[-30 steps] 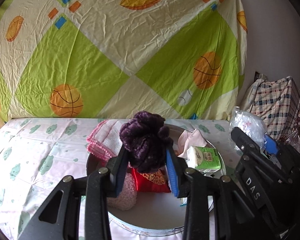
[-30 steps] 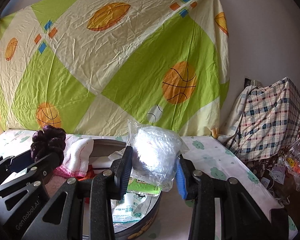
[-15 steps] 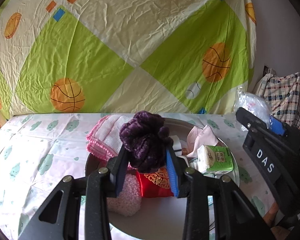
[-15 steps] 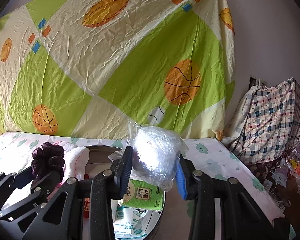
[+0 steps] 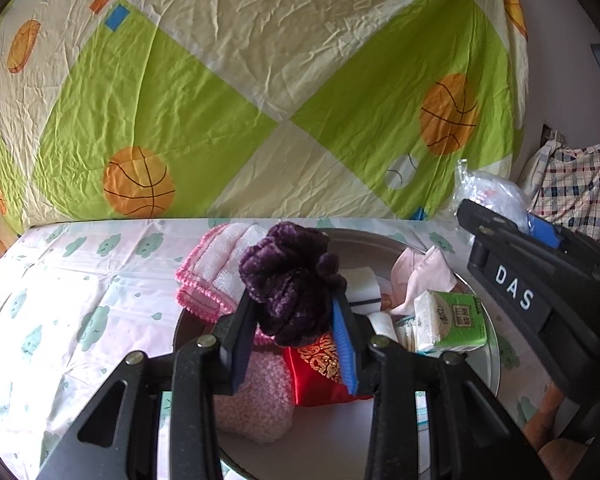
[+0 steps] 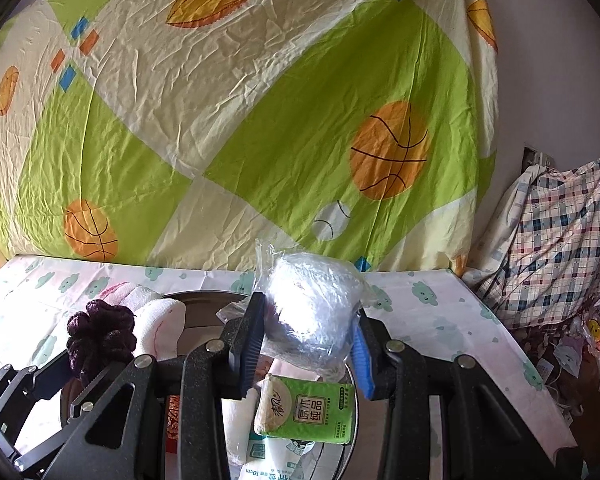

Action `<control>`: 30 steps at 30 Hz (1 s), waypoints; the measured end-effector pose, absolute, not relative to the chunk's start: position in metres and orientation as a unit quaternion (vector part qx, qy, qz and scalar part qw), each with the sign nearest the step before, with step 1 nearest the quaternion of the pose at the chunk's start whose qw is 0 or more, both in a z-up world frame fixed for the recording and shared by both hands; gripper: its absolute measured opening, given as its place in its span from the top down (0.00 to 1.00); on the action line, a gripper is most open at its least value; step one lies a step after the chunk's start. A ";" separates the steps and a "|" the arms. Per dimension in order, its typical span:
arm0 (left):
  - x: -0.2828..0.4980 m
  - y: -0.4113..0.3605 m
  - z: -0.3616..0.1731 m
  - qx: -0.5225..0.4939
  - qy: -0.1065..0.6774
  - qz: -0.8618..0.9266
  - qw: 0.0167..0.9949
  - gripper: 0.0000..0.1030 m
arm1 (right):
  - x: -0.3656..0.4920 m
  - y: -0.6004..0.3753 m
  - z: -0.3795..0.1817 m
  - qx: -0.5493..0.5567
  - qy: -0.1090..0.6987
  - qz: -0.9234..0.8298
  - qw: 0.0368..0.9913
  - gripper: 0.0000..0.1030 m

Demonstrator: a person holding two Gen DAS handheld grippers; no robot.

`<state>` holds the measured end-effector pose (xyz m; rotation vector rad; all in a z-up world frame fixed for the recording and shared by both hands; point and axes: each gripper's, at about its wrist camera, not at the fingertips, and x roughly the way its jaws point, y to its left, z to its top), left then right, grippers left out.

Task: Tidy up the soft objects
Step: 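Carry the scrunchie and plastic bag over the metal tin with both tools, then open both tools to drop the scrunchie and plastic bag into the tin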

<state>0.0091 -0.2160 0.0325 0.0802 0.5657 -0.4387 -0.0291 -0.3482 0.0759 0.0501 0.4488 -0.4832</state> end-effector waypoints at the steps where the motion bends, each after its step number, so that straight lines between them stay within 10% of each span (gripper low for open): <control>1: 0.010 -0.215 0.032 0.040 0.279 -0.214 0.935 0.66 | -0.026 -0.349 0.075 0.026 0.226 -0.236 0.945 0.59; 21: 0.026 -0.222 0.014 0.051 0.322 -0.202 0.923 0.67 | 0.015 -0.350 0.051 0.050 0.306 -0.200 0.930 0.59; 26: 0.032 -0.221 0.007 0.050 0.338 -0.202 0.918 0.65 | 0.021 -0.351 0.045 0.069 0.324 -0.173 0.928 0.36; 29: 0.031 -0.219 0.009 0.038 0.339 -0.221 0.914 0.44 | 0.017 -0.352 0.046 0.077 0.315 -0.171 0.930 0.22; 30: 0.027 -0.217 0.011 0.031 0.333 -0.226 0.915 0.22 | 0.013 -0.351 0.048 0.076 0.310 -0.173 0.932 0.21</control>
